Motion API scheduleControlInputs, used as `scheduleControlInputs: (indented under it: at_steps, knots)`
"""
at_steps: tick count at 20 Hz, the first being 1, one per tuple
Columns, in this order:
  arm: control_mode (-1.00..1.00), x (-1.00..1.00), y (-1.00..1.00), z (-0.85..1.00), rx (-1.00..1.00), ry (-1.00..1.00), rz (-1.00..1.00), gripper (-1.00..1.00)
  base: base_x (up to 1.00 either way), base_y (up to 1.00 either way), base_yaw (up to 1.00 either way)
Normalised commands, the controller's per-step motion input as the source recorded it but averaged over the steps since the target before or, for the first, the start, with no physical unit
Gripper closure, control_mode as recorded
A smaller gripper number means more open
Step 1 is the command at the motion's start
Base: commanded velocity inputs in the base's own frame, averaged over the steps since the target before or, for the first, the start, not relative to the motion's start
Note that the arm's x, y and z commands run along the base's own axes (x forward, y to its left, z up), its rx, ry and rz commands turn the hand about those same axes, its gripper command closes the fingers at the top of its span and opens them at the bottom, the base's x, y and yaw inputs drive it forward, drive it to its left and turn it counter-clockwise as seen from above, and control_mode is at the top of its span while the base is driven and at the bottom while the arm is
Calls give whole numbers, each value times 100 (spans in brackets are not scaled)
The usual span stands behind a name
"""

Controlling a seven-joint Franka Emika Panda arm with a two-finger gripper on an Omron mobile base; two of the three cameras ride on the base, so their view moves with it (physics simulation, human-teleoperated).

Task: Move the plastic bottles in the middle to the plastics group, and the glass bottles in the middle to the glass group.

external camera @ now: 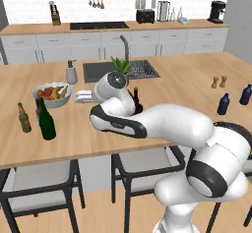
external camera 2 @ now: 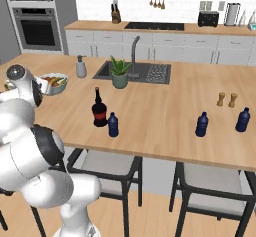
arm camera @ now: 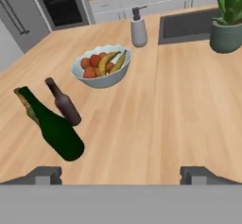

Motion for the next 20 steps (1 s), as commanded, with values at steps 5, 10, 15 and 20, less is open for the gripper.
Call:
scheduleControlInputs:
  at_steps: [5, 10, 15, 20]
  knots:
    - [-100, 0, -72, 25, 0, 26, -18, -100, 0, 0, 0]
    - [-100, -2, -69, 15, -2, 23, -9, -100, 0, 0, 0]
    - [-100, -14, -62, 9, 0, 2, 0, -100, 0, 0, 0]
    - [-100, -8, -50, 5, 0, 0, 0, -100, 0, 0, 0]
